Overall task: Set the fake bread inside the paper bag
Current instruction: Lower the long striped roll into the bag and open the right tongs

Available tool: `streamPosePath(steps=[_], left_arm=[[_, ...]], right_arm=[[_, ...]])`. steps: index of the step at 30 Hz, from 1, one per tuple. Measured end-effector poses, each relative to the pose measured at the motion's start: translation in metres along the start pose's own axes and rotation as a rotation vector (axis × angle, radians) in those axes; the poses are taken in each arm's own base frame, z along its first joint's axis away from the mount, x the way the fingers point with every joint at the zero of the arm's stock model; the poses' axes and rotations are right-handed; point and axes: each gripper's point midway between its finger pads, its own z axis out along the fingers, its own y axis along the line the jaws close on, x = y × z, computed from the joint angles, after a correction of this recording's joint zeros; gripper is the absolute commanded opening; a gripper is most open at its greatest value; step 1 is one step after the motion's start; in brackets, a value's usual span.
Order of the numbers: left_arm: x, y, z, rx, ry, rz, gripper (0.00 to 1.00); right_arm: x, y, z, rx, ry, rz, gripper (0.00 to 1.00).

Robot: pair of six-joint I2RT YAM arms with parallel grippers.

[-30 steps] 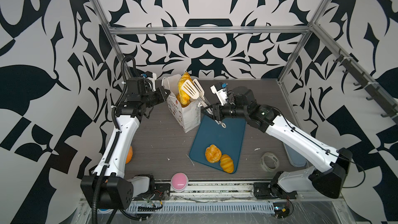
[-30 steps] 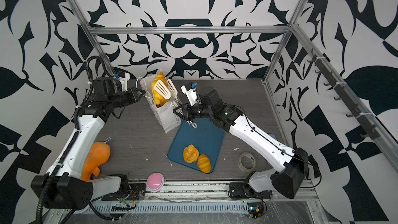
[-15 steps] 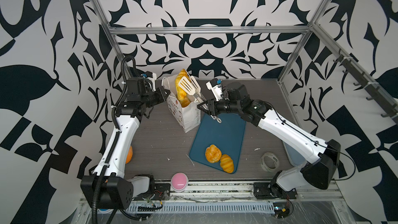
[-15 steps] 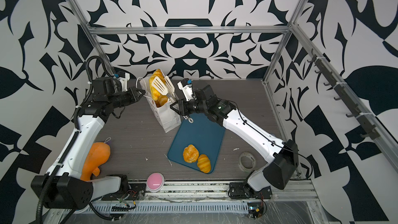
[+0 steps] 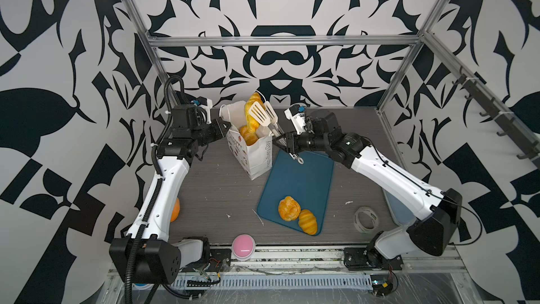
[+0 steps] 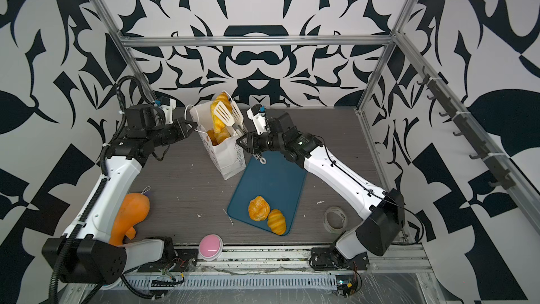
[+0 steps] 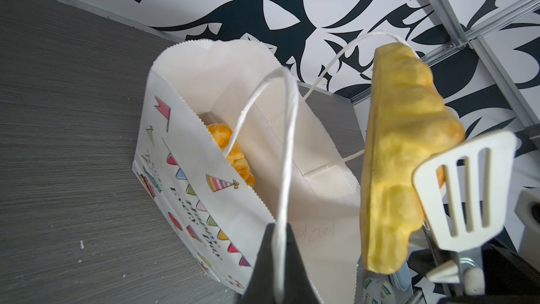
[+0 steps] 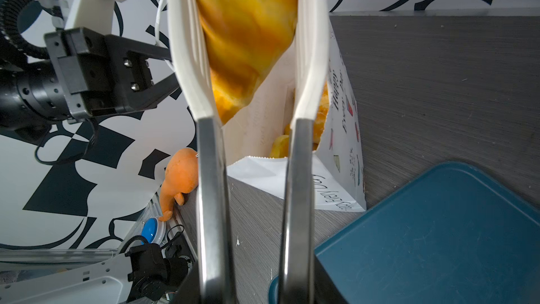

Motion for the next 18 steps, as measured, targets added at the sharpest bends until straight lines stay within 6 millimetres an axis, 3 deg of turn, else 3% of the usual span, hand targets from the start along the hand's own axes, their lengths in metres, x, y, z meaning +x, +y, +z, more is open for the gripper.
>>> streamPosePath(steps=[10,18], left_arm=[[0.000,0.000,0.000,0.000,0.000,0.000,0.00],[0.000,0.000,0.000,0.000,0.000,0.000,0.00]], right_arm=[[0.018,-0.018,0.021,0.033,0.072,0.031,0.42],[0.019,-0.018,0.022,0.032,0.078,0.029,0.45]])
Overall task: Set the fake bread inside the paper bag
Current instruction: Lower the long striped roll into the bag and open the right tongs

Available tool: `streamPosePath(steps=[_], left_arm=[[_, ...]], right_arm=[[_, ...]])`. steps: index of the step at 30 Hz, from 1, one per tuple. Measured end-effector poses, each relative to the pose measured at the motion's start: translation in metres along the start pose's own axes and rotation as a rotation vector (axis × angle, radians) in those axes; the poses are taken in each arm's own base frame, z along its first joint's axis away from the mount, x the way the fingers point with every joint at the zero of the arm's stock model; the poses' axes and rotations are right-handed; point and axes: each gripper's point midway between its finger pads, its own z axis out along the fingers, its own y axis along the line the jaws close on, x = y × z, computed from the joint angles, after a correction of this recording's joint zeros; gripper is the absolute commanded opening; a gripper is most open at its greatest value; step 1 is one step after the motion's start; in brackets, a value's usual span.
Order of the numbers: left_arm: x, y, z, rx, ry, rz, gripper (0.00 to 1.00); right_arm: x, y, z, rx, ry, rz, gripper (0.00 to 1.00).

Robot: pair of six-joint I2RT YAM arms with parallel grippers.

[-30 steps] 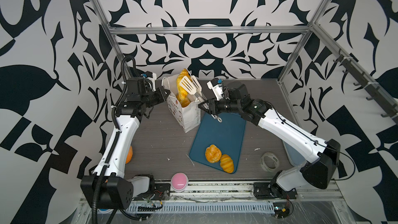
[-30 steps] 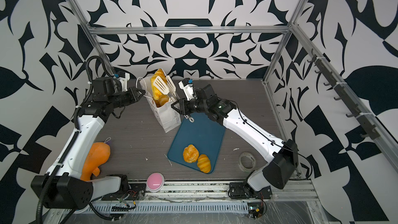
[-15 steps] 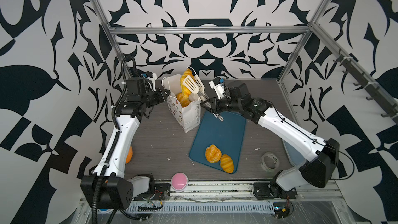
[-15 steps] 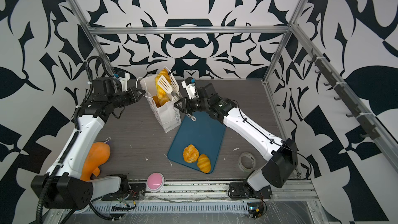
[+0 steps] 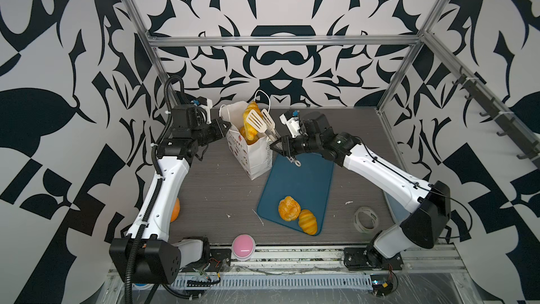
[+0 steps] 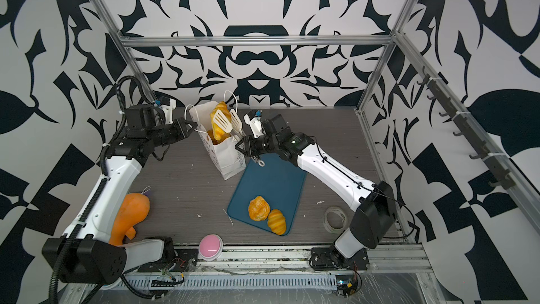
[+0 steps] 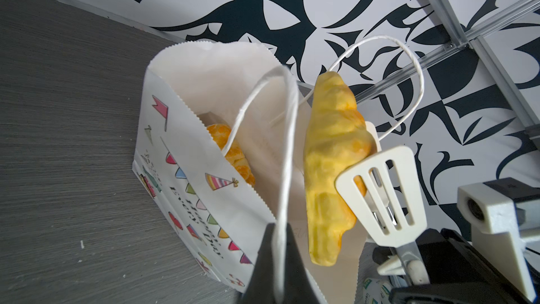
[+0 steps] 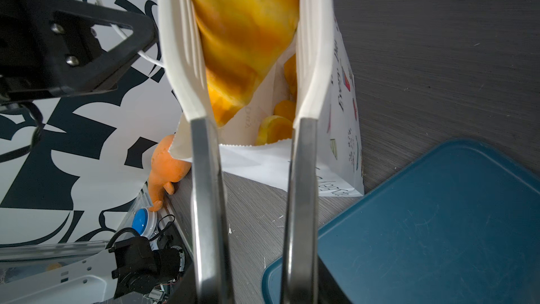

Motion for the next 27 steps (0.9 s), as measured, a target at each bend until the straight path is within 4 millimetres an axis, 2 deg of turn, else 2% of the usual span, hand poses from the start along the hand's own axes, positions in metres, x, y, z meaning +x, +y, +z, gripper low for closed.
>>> streamPosePath(steps=[12,27], left_arm=[[0.0000,-0.0001,0.0000,0.000,0.000,0.000,0.00],[0.0000,-0.0001,0.0000,0.000,0.000,0.000,0.00]], right_arm=[[0.0002,0.0008,-0.0002,-0.004,0.002,-0.014,0.52],[-0.0027,0.0054,-0.0051,-0.006,0.008,-0.016,0.51]])
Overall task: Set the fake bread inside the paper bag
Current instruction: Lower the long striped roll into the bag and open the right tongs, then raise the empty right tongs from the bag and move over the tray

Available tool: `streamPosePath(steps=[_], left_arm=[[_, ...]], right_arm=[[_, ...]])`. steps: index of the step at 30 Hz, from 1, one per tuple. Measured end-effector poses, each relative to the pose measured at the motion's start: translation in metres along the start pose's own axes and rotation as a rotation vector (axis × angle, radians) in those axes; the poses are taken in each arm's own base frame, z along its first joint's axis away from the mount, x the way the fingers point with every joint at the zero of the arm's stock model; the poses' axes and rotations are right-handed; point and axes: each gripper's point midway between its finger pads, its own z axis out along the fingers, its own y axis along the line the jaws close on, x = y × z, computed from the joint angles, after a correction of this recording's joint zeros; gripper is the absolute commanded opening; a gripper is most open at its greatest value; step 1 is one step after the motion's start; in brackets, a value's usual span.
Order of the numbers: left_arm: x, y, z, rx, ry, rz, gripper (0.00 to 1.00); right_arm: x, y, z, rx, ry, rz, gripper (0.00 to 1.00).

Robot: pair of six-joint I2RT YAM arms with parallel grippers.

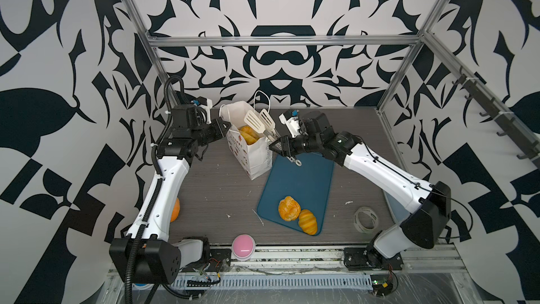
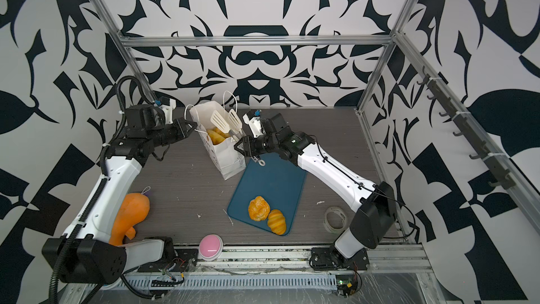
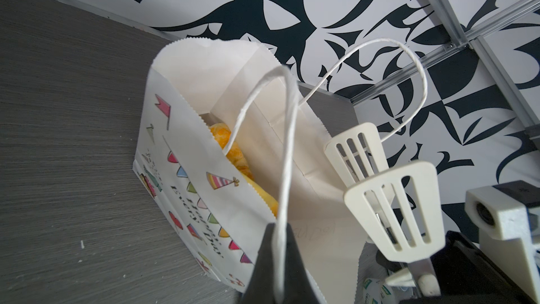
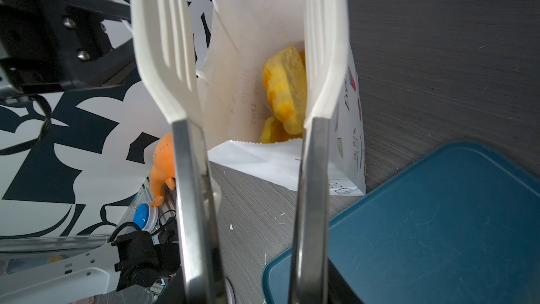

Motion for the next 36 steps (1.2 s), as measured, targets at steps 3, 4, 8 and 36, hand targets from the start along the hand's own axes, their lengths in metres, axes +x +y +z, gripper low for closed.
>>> streamPosePath(steps=[3,4,8,36], left_arm=[[0.000,0.000,0.000,0.000,0.000,0.000,0.00],[0.000,0.000,0.000,0.000,0.000,0.000,0.00],[0.000,0.000,0.000,0.000,0.000,0.000,0.00],[0.000,0.000,0.000,0.002,0.001,0.000,0.00]], right_arm=[[-0.005,0.006,-0.006,-0.005,-0.004,-0.008,0.51],[-0.006,0.008,-0.010,-0.008,-0.009,-0.012,0.51],[-0.012,0.021,-0.030,-0.025,-0.043,-0.031,0.50],[0.050,0.001,-0.101,0.121,-0.026,-0.004,0.50]])
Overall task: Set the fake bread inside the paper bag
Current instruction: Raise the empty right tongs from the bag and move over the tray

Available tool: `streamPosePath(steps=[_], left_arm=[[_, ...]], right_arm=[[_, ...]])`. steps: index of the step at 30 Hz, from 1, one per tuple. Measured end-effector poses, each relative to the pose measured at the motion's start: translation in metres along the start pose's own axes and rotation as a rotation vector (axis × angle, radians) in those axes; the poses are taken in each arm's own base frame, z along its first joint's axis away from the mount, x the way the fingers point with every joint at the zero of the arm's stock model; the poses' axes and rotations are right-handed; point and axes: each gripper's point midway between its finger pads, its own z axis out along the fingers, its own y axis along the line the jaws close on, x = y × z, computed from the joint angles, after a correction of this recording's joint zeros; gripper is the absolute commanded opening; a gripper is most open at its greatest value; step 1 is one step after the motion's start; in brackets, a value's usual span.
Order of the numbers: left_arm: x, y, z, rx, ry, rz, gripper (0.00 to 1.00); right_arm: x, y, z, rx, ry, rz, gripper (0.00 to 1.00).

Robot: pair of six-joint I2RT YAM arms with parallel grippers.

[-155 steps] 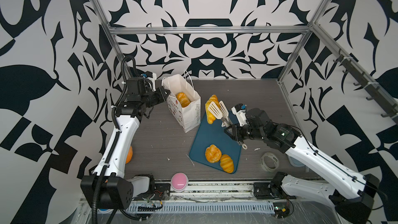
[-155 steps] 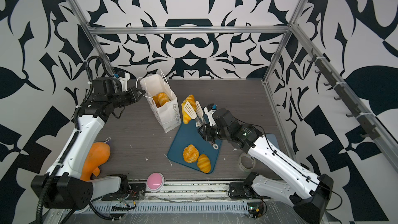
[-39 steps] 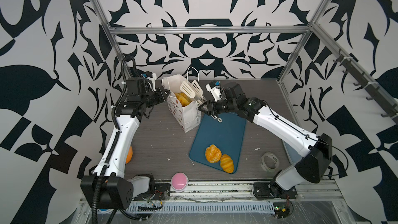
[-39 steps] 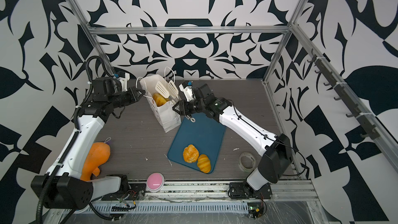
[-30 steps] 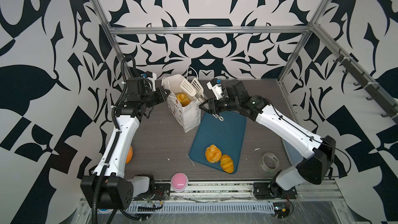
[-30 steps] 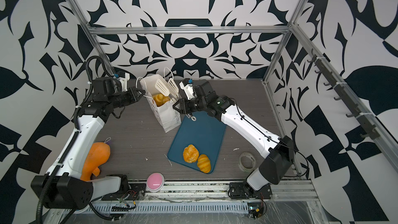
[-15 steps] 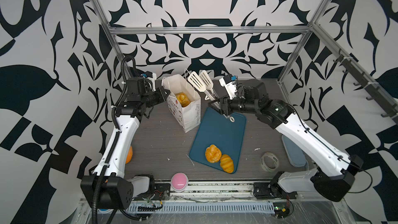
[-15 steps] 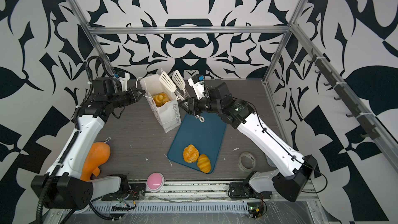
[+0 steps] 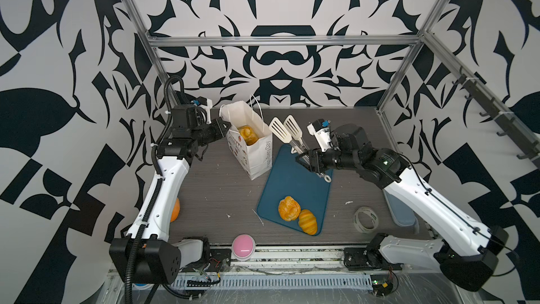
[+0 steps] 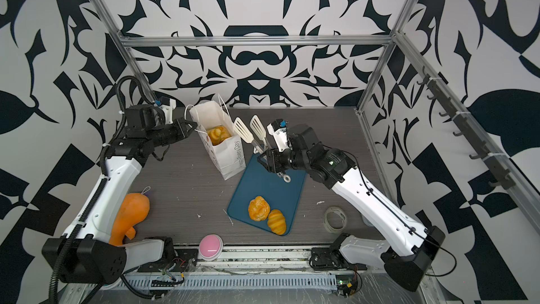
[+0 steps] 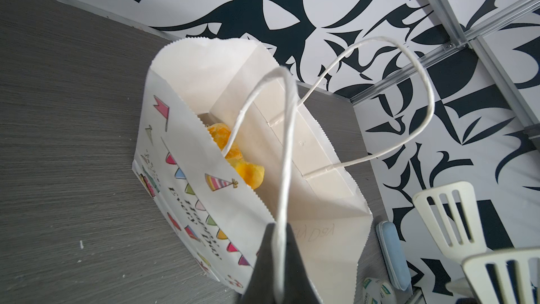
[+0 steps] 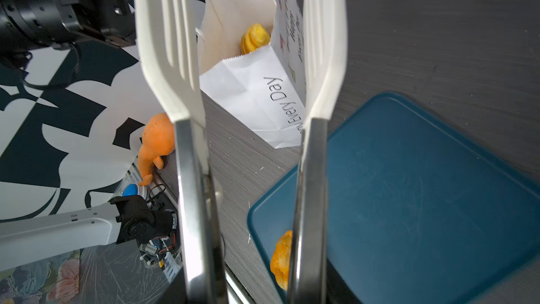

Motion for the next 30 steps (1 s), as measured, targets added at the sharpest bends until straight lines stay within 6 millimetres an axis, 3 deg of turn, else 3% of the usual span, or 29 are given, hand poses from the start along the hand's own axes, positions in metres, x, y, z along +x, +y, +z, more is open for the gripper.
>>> streamPosePath(steps=[5,15,30], left_arm=[[0.000,0.000,0.000,0.001,0.000,0.000,0.00],[0.000,0.000,0.000,0.000,0.000,0.000,0.00],[0.000,0.001,0.002,0.002,0.004,-0.005,0.00]], right_arm=[[0.024,-0.012,-0.002,0.027,0.043,0.038,0.50],[0.081,-0.041,0.013,0.097,0.193,0.127,0.50],[0.154,-0.042,0.017,0.147,0.401,0.121,0.52]])
